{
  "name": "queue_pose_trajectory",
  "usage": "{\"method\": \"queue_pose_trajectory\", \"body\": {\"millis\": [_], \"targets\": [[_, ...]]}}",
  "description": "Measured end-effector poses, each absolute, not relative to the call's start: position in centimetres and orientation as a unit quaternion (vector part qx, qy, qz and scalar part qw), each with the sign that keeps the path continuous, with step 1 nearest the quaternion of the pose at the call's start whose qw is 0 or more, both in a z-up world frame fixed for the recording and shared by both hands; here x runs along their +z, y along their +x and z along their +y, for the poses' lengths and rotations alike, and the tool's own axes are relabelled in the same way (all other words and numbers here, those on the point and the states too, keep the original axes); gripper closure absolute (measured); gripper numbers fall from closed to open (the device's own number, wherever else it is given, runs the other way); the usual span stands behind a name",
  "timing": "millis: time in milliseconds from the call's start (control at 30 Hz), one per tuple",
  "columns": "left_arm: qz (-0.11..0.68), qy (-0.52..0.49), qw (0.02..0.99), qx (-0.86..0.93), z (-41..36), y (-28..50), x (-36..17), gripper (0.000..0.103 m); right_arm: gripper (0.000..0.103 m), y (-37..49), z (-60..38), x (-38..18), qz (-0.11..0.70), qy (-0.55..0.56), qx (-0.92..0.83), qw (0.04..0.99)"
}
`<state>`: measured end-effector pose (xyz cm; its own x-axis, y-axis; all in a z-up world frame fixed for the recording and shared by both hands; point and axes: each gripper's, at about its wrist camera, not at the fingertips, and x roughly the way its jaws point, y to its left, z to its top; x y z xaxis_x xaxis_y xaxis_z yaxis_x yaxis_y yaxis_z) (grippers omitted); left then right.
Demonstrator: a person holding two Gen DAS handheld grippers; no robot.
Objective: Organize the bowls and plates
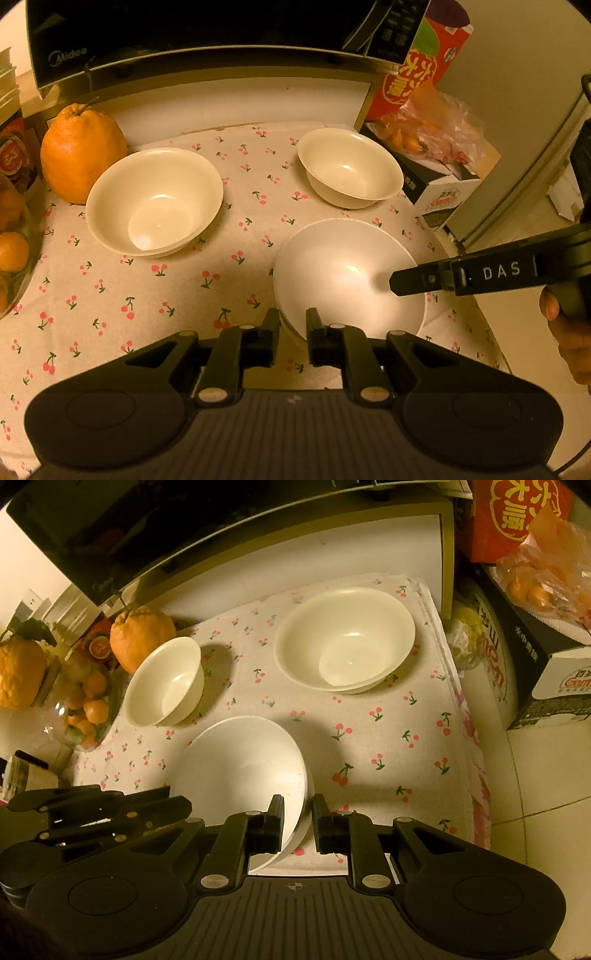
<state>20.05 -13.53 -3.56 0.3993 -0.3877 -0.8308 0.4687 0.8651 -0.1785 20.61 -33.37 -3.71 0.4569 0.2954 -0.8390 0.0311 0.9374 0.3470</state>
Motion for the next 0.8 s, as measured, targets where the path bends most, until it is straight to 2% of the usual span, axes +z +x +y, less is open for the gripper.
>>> {"method": "queue_pose_trajectory", "body": {"millis": [300,367,400,467,533,733,800], "targets": [[0.484,0.051,0.836,-0.254,-13.5,20.1,-3.5,0.079,0.082,20.8,-33.6,-3.9,0.518,0.164,0.077,0.836],[0.483,0.056,0.837,-0.253,-13.4,20.2,-3.3,0.069,0.077,20.8,-33.7,-3.8,0.517,0.168,0.075,0.836],[0.482,0.055,0.837,-0.254,-13.2,20.3,-3.2,0.066,0.071,20.8,-33.9,-3.8,0.516,0.171,0.074,0.836],[0.478,0.048,0.839,-0.257,-12.9,20.5,-2.8,0.053,0.061,20.8,-34.2,-3.7,0.513,0.179,0.068,0.837],[0.469,0.044,0.844,-0.256,-12.7,20.7,-2.4,0.044,0.044,20.9,-34.6,-3.5,0.508,0.189,0.061,0.838],[0.430,0.023,0.868,-0.249,-13.0,22.0,-0.8,0.014,0.032,21.3,-35.9,-3.2,0.475,0.210,0.038,0.854],[0.414,0.020,0.876,-0.246,-13.5,22.5,-0.6,0.010,0.031,21.5,-36.8,-3.3,0.458,0.233,0.028,0.858]]}}
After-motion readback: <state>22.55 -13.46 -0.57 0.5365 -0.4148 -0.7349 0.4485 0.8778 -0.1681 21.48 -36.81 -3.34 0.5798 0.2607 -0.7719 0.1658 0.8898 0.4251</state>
